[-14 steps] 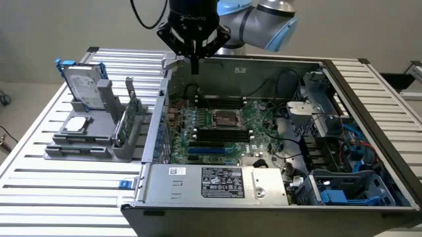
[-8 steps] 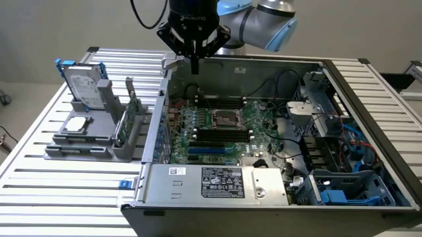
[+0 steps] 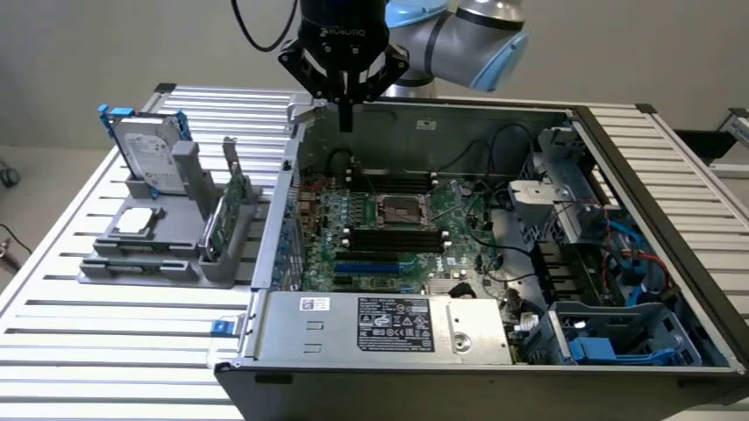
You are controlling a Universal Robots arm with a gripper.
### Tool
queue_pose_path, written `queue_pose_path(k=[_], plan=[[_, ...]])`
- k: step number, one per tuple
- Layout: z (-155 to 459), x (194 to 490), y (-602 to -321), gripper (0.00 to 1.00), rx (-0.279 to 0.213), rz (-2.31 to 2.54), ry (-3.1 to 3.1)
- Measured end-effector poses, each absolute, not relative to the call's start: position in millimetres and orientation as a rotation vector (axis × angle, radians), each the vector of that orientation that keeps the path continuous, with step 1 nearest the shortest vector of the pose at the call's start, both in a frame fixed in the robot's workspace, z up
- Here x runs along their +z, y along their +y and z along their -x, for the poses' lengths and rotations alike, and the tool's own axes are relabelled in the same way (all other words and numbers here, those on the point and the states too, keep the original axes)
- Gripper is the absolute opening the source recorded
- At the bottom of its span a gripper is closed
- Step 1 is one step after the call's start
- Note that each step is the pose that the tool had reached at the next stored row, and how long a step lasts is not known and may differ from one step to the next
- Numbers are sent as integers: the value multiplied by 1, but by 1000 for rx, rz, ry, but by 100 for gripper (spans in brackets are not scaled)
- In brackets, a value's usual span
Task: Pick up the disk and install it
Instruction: 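Reach for the disk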
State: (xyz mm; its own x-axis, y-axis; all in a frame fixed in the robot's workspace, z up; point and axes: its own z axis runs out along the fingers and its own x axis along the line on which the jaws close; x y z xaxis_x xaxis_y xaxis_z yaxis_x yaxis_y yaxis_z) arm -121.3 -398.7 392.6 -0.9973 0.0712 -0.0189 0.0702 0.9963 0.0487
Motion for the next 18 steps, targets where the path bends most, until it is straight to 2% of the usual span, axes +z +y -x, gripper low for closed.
queue_pose_path(k=[18], plan=[[186, 393, -362, 11, 75, -111, 3118]])
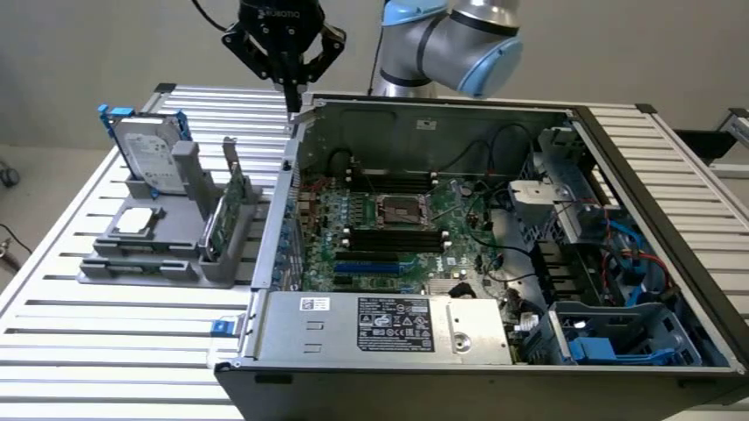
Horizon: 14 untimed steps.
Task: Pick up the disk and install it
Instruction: 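Reach for the disk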
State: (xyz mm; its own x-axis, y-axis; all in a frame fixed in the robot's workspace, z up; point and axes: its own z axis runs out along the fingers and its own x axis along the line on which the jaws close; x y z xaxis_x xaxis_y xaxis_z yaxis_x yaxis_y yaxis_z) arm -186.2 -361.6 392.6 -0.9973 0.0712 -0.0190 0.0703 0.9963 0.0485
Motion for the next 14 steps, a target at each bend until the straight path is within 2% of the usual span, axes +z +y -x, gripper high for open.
queue_pose_path(k=[14], plan=[[250, 392, -342, 11, 71, -110, 3118]])
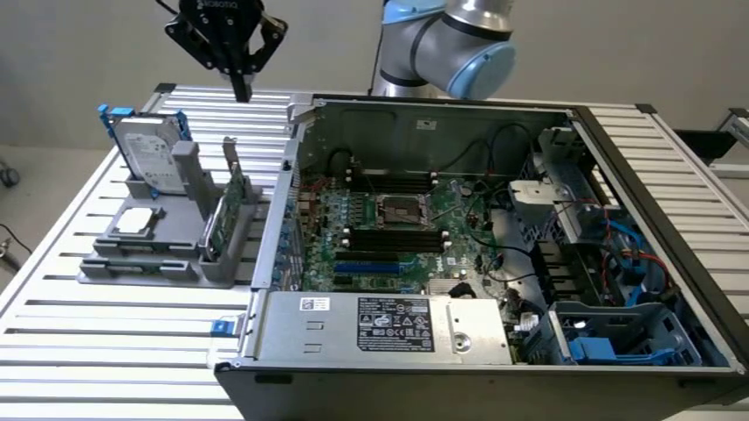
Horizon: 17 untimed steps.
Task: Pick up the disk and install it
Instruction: 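Reach for the disk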
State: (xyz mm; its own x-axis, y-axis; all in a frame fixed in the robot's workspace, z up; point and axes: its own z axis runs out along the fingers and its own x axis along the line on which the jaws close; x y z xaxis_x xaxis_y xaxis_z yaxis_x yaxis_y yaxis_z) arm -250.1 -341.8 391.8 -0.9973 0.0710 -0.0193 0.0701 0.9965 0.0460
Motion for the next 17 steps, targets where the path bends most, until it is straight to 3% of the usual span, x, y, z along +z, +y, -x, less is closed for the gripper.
queue_pose_path(k=[17], plan=[[327, 377, -310, 11, 66, -110, 3118]])
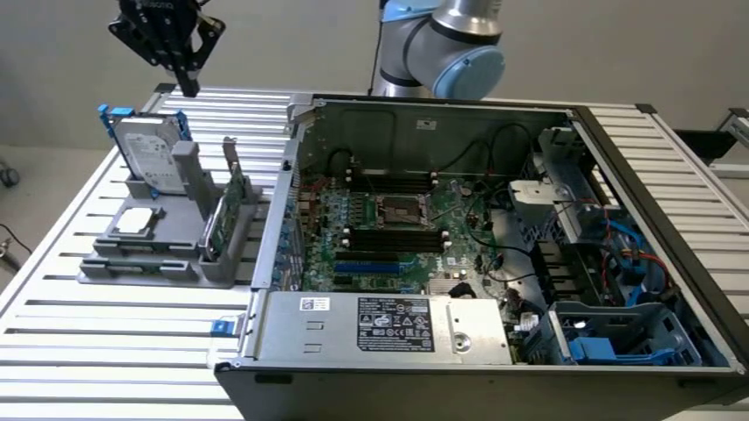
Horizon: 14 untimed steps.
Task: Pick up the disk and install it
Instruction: 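Reach for the disk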
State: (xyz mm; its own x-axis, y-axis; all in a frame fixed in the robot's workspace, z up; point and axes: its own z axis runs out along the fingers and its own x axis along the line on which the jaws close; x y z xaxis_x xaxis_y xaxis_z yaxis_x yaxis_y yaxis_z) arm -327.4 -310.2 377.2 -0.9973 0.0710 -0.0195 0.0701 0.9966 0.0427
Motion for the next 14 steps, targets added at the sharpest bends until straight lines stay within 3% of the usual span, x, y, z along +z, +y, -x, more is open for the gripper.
queue_pose_path(k=[14], plan=[[391, 361, -285, 11, 56, -110, 3118]])
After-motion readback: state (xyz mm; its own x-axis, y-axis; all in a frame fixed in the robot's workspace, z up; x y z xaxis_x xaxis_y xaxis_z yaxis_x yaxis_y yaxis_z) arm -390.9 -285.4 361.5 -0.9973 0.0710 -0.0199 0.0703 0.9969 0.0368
